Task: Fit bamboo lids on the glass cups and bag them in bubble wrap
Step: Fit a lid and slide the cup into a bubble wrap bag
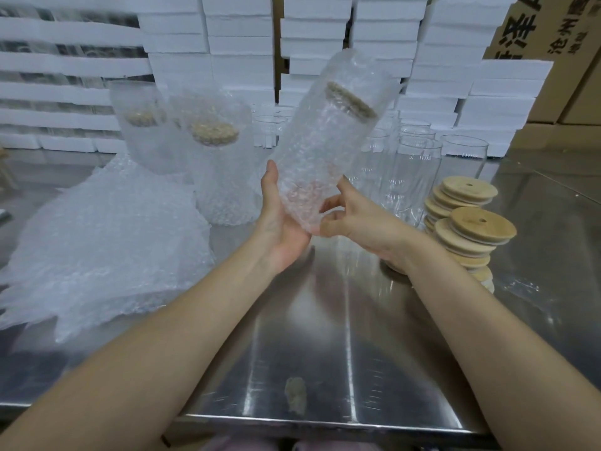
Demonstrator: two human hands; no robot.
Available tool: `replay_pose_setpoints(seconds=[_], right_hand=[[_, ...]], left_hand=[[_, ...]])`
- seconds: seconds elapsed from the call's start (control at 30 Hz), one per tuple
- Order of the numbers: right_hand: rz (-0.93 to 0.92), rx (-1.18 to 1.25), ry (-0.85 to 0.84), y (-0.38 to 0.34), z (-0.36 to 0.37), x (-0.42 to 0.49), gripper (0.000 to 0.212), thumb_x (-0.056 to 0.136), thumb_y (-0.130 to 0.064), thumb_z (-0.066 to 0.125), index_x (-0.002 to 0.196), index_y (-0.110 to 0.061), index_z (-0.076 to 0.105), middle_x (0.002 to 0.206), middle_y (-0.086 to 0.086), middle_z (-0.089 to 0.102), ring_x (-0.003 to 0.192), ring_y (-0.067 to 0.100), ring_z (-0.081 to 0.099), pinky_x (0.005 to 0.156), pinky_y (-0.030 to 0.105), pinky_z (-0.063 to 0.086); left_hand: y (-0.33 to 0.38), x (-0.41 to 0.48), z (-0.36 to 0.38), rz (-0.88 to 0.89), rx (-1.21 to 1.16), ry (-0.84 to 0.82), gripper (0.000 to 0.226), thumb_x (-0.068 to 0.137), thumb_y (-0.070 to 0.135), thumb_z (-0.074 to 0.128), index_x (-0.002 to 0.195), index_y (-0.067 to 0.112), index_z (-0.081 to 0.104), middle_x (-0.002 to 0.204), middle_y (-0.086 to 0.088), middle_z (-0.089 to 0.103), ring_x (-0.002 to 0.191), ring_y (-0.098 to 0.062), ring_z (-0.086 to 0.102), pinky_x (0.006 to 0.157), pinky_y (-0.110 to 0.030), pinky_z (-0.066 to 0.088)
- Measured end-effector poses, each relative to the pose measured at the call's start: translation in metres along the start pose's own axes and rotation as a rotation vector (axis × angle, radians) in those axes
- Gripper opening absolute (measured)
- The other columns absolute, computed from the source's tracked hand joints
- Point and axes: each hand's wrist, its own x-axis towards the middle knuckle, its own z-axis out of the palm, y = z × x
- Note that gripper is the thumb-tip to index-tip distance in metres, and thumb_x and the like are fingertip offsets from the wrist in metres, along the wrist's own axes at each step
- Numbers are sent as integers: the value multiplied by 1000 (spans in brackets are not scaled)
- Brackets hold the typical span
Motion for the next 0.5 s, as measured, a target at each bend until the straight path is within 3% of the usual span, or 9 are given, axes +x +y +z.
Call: replay_pose_setpoints(seconds=[0.07,0.13,0.23,0.3,0.37,0.43,0.5], right_hand=[[-20,-43,77,-2,-1,1,66,82,-10,73,135,-30,37,129,6,49,102,16,58,92,28,48],[-75,218,176,-5,0,2,59,82,-20,72,132,-26,41,131,0,56,114,13,59,100,32,45],[-182,548,317,-8,1,2,70,75,-32,70,138,-18,42,129,4,63,115,18,63,101,41,49],[-170,535,390,-7,0,3,75,74,-35,75,139,-18,42,129,4,63,116,19,62,104,47,46],[-128,446,465,-4,0,4,74,72,-30,82,135,-20,43,128,6,62,115,17,62,104,41,46],[-133,340,506,1,1,5,66,77,-20,80,132,-20,43,129,12,59,110,15,63,99,34,50],[-150,268,467,4,3,4,70,78,-14,80,137,-12,42,128,11,60,110,15,64,99,33,51]], left_hand=[[2,1,0,35,27,-9,74,88,72,29,116,16,69,124,-11,65,118,-29,60,101,-44,45],[3,1,-2,66,126,-9,70,91,67,26,123,17,64,132,-10,61,127,-25,53,115,-44,30],[-3,-3,2,55,385,-100,70,94,63,28,143,16,45,144,-4,51,136,-16,43,119,-43,19],[0,-8,9,83,392,-41,74,90,64,39,146,16,39,144,-4,51,133,-16,46,117,-42,25],[7,-8,11,151,363,244,85,82,63,50,149,15,30,147,-7,45,132,-15,46,113,-37,32],[18,-11,7,331,643,440,77,89,54,55,149,17,24,153,0,32,133,-4,35,105,-17,30],[24,-13,-1,456,995,333,66,91,48,59,145,22,30,145,8,38,128,3,37,95,-4,29]])
